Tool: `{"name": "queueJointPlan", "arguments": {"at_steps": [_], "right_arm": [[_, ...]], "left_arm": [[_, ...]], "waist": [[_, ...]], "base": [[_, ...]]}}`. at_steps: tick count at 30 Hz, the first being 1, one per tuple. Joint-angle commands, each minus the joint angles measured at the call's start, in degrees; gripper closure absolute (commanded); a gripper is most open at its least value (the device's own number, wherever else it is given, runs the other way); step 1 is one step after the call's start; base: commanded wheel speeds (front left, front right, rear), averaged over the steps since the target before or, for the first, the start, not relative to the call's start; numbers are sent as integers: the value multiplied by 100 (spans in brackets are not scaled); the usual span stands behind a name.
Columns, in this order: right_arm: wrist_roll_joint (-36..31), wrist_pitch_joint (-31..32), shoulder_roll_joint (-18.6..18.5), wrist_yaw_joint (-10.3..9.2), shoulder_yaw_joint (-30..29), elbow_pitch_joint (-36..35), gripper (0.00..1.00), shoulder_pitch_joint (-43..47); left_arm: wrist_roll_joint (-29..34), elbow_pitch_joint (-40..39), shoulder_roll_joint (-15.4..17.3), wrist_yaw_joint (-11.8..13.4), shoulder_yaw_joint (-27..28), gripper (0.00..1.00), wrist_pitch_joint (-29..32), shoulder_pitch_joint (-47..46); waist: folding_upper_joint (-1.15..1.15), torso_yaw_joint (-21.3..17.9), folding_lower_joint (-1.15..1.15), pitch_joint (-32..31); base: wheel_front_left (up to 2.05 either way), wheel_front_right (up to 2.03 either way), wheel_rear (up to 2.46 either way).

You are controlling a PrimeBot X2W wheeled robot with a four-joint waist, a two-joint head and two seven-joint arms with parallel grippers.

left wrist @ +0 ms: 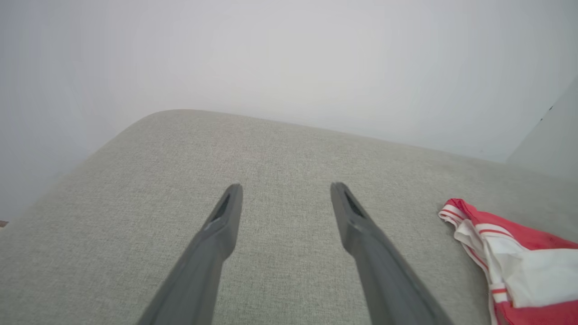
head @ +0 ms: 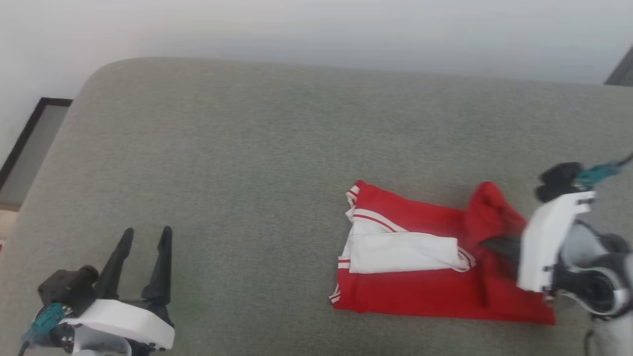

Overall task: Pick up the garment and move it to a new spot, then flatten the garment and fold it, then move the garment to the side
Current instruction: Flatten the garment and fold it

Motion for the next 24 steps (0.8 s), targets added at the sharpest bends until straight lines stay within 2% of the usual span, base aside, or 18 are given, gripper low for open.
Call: {"name": "queueJointPlan", "arguments": {"at_steps": [1,9,14,15,16,17,18,24], "right_arm": [[-53,-44,145,-2,200,22,100,-110],[-225,-399,499,-2,905,554,100,-501],[-223,-598,631,-2,1181,953,100,-689],[-269,-651,626,-3,1245,1037,71,-740],[-276,-695,621,-2,1318,1108,55,-776],[-256,-737,622,-2,1376,1171,25,-799],[-209,-772,622,-2,1410,1219,0,-812],[-14,-959,446,-2,1510,1068,0,-909]], "left_arm": [[80,28,-29,-45,-55,0,18,-95],[99,182,-97,-159,-227,0,52,-298],[97,272,-145,-179,-282,0,44,-331],[99,287,-151,-184,-288,0,40,-332],[105,296,-158,-186,-294,0,35,-331],[107,306,-164,-183,-297,0,31,-327],[102,318,-164,-179,-288,0,26,-317],[23,323,-134,-151,-175,0,-4,-210]], "waist": [[0,163,0,-33],[0,610,0,-71],[0,738,0,-93],[0,756,0,-98],[0,769,0,-103],[0,776,0,-111],[0,773,0,-122],[0,582,0,-173]], "base": [[0,0,0],[0,0,0],[0,0,0],[0,0,0],[0,0,0],[0,0,0],[0,0,0],[0,0,0]]}}
